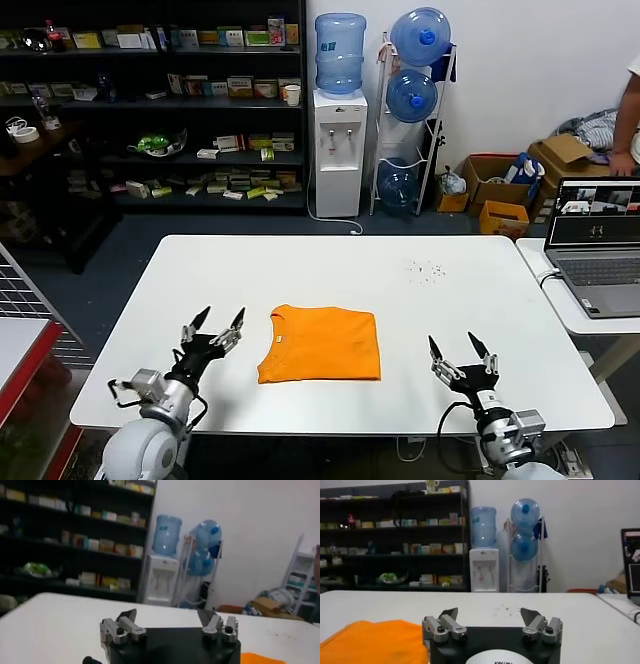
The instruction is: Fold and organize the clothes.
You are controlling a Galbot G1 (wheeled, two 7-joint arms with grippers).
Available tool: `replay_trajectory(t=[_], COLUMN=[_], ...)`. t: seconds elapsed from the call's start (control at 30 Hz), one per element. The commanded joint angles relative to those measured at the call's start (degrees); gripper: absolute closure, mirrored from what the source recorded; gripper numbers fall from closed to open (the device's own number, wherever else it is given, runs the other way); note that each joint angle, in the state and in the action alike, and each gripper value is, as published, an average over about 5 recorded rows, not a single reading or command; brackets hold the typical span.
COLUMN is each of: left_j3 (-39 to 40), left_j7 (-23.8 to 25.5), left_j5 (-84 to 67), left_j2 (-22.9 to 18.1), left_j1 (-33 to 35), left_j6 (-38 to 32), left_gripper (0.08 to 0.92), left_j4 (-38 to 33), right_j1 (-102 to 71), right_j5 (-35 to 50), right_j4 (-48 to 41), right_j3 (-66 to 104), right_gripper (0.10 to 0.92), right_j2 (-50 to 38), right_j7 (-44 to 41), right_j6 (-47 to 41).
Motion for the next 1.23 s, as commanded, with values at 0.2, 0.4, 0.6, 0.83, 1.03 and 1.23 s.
replay_trajectory(t=[0.2, 0.4, 0.6, 0.83, 1.03, 1.23], left_j3=[-8.0, -7.5, -9.0, -8.9, -8.5, -8.5], left_j7=[9.5, 9.5, 9.7, 9.8, 9.7, 9.6], left_j5=[12.9, 13.2, 13.7, 14.1, 14.1, 14.1], left_j2=[-5.8, -7.2, -8.6, -8.1, -8.3, -8.5], left_j1=[10.5, 11.3, 11.0, 11.4, 11.2, 11.2], left_j6=[-20.2, -19.9, -19.8, -19.7, -19.6, -19.7], left_gripper=[0.177, 0.177, 0.177, 0.177, 0.177, 0.177], left_j4=[0.4, -0.4, 0.7, 0.4, 0.6, 0.7], right_j1=[-5.1, -3.9, -3.4, -3.0, -3.0, -3.1], right_j5=[-0.4, 0.4, 0.6, 0.5, -0.1, 0.0], right_j4=[-3.4, -3.5, -3.8, -4.0, -3.9, -3.9], right_j3=[8.5, 8.5, 8.7, 8.6, 8.3, 8.4], right_gripper=[0.203, 0.203, 0.203, 0.203, 0.203, 0.203], right_j2=[2.2, 2.6, 2.9, 3.1, 3.3, 3.2], right_j7=[-8.6, -9.2, -9.4, -9.2, -9.0, -8.9], right_j6=[11.3, 12.2, 12.8, 12.7, 12.7, 12.6])
